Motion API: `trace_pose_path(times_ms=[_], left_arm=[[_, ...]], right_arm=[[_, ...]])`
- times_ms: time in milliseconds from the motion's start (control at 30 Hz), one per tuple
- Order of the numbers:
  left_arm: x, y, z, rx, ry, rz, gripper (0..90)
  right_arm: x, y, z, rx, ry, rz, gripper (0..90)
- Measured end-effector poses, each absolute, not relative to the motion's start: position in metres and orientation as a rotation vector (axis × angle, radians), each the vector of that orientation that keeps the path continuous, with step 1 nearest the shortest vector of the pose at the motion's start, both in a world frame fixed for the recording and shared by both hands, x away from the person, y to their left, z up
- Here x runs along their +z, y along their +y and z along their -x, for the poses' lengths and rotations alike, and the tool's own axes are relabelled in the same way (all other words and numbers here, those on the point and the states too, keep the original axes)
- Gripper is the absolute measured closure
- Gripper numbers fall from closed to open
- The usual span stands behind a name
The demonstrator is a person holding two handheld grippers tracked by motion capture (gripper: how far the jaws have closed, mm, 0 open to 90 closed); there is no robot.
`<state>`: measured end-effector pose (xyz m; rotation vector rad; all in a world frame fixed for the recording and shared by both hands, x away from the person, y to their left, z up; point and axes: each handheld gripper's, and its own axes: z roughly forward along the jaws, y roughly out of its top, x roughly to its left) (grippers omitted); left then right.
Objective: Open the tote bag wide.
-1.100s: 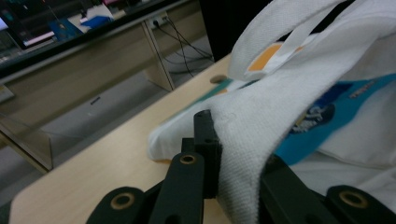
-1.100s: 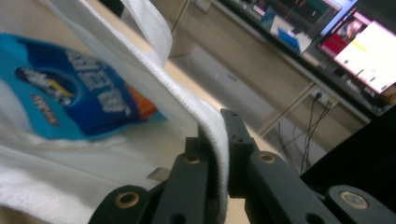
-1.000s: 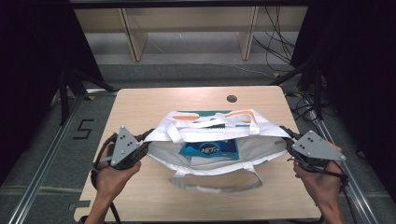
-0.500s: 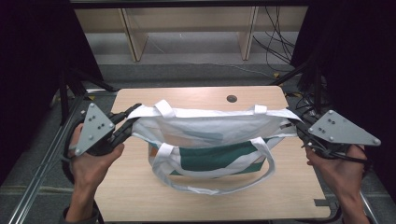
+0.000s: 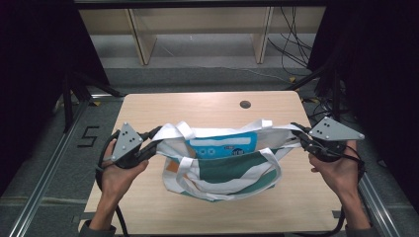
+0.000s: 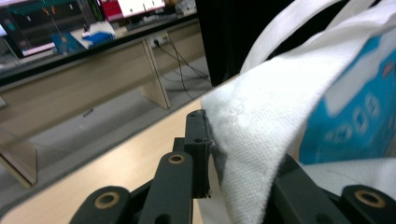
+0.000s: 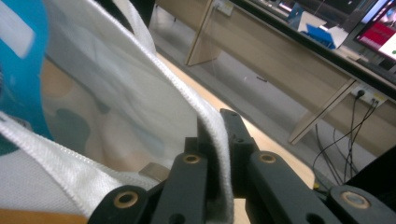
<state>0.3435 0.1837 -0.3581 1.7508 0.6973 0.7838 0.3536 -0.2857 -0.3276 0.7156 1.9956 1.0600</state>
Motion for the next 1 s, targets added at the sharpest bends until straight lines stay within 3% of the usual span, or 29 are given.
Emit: trace_pose_path(times_ms=[200, 367, 667, 1000], left_arm=[[-0.370, 0.190, -0.368, 0.686, 0.778, -1.680, 80.4], [-0.366, 0.188, -0.384, 0.685, 0.814, -1.633, 82.2], [-0.400, 0.182, -0.385, 0.707, 0.816, -1.792, 84.8], [-0.447, 0.180, -0.395, 0.630, 0.860, -1.905, 84.9]], right_arm=[[-0.337, -0.277, -0.360, 1.043, 1.985, -0.734, 87.5], [-0.338, -0.275, -0.370, 1.041, 1.977, -0.759, 87.5], [-0.368, -0.279, -0.368, 1.030, 2.017, -0.799, 87.5], [-0.395, -0.279, -0.371, 0.967, 2.090, -0.799, 87.5]])
